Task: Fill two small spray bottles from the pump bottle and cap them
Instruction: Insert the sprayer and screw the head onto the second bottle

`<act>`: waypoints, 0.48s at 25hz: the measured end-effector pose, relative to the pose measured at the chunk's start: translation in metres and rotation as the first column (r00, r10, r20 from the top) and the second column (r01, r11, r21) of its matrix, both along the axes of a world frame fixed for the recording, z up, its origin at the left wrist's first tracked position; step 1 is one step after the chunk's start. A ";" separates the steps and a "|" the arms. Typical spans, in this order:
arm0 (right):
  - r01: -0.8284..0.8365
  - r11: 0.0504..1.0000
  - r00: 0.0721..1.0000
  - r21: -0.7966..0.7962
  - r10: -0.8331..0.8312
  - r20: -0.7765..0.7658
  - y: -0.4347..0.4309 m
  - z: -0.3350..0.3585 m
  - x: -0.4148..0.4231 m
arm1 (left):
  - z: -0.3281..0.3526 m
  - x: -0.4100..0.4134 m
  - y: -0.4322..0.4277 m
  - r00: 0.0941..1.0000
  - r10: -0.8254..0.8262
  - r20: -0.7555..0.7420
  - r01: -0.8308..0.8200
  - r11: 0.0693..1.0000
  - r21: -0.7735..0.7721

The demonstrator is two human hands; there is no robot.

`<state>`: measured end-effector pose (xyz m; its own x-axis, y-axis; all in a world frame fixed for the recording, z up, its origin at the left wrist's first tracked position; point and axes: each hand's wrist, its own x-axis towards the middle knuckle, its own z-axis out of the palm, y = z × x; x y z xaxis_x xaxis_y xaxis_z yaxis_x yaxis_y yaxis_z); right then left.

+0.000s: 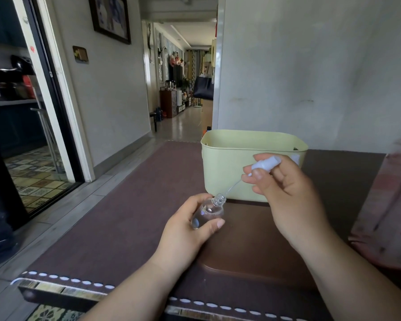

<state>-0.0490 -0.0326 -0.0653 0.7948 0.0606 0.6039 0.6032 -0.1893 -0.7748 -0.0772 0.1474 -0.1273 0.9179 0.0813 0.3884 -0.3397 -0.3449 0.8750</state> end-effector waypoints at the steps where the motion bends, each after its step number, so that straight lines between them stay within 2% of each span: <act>1: -0.006 1.000 1.000 0.010 0.006 0.009 -0.001 0.001 0.000 | 0.000 0.000 0.000 1.000 -0.002 0.000 0.002 1.000 0.002; 4: -0.042 0.999 0.999 -0.022 0.042 -0.016 0.001 0.001 0.002 | 0.000 0.000 0.000 1.000 0.003 0.002 -0.003 1.000 0.002; 10: -0.176 0.970 0.964 -0.168 0.136 -0.228 0.018 -0.028 0.011 | -0.001 0.000 0.000 1.000 -0.003 0.013 0.002 0.999 0.038; 12: -0.217 0.962 0.940 -0.165 0.160 -0.302 0.022 -0.036 0.013 | -0.001 0.001 -0.001 1.000 -0.014 0.009 0.014 1.000 0.023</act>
